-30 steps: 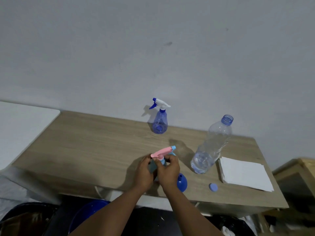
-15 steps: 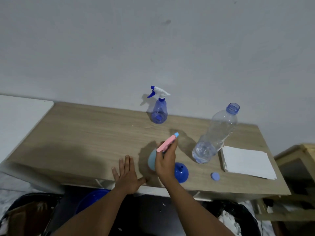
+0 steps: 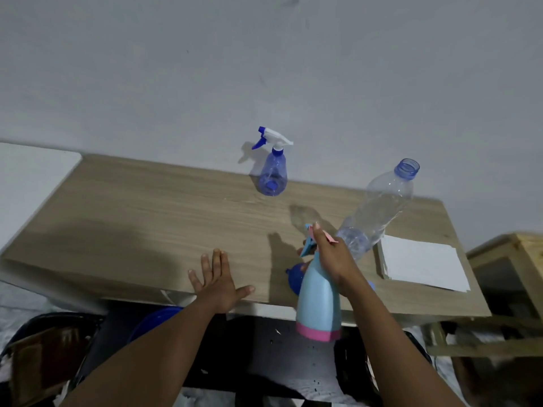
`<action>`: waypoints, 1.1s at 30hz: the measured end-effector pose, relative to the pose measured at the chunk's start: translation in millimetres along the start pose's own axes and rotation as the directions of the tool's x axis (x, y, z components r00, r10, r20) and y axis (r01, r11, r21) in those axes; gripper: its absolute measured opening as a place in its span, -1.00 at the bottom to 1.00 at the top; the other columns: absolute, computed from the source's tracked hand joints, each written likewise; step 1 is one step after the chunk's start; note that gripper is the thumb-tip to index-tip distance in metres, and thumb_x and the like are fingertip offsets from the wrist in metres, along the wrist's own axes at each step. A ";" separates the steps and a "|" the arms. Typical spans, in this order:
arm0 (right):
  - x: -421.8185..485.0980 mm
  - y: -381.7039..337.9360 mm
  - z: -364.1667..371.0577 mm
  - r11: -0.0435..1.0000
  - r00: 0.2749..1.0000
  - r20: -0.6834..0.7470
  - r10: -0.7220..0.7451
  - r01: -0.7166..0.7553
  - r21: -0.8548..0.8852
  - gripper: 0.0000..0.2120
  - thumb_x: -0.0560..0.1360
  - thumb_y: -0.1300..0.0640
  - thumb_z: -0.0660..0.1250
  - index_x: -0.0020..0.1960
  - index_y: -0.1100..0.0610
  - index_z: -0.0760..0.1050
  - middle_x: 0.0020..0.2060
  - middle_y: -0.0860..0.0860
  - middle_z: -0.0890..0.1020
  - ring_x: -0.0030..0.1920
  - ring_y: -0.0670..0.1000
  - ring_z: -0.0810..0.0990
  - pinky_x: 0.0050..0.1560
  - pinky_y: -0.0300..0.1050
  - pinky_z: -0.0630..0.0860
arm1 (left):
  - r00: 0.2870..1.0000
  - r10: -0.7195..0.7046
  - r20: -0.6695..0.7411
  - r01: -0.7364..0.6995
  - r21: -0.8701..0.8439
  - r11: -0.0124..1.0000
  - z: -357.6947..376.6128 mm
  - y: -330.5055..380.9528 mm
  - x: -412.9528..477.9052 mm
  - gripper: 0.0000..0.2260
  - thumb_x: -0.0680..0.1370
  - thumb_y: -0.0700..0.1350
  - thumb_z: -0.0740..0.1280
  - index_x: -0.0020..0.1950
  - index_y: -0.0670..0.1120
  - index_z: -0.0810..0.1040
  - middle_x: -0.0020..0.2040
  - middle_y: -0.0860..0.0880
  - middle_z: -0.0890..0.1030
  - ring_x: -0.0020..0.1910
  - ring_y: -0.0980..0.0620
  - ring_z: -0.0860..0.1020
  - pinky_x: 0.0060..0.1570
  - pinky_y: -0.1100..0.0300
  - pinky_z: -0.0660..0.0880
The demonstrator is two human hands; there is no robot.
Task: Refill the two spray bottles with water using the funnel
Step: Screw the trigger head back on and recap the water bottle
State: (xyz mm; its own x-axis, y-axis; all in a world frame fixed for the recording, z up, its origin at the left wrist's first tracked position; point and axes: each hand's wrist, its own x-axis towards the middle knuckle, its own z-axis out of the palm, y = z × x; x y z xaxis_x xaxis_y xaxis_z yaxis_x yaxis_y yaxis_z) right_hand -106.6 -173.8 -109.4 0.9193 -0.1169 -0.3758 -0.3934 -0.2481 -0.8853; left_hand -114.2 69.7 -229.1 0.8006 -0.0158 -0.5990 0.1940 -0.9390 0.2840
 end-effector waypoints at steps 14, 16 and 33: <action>-30.5 26.8 -10.4 0.991 0.995 -0.012 0.095 -0.096 -0.096 -0.47 0.55 -0.36 0.13 0.12 0.02 0.63 -0.10 0.21 0.70 -0.21 0.18 0.73 -0.07 0.05 0.68 | 1.000 -0.016 0.016 0.016 -0.018 1.000 -2.9 2.3 -2.1 0.10 0.37 0.52 0.17 0.53 -0.03 -0.43 0.51 0.02 -0.49 0.49 -0.12 -0.45 0.40 -0.32 -0.37; -32.7 32.6 -12.0 0.985 0.991 -0.090 0.097 -0.109 -0.135 -0.39 0.53 -0.39 0.10 0.07 0.10 0.63 -0.13 0.17 0.68 -0.17 0.19 0.71 0.00 0.09 0.64 | 1.000 -0.006 0.017 0.006 -0.017 1.000 -1.8 2.5 -3.7 0.10 0.37 0.52 0.18 0.53 -0.03 -0.42 0.52 0.01 -0.48 0.50 -0.12 -0.45 0.40 -0.31 -0.36; -12.4 -17.3 1.4 0.953 0.901 -0.332 -0.280 0.303 0.020 -0.68 0.57 -0.09 0.36 -0.14 0.10 0.34 -0.33 0.03 0.61 -0.31 0.17 0.69 -0.25 0.11 0.64 | 1.000 0.022 -0.001 -0.022 -0.046 0.999 -19.4 12.1 4.2 0.43 0.01 0.59 0.36 0.52 -0.02 -0.43 0.52 0.02 -0.47 0.48 -0.15 -0.48 0.36 -0.40 -0.36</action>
State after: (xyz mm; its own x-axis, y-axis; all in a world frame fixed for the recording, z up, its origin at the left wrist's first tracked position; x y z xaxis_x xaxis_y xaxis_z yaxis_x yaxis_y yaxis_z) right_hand -111.3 -166.7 -89.8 0.9348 -0.3551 0.0000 -0.0959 -0.2525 -0.9628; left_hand -97.6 64.9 -213.6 0.8056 -0.0363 -0.5914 0.2019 -0.9216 0.3316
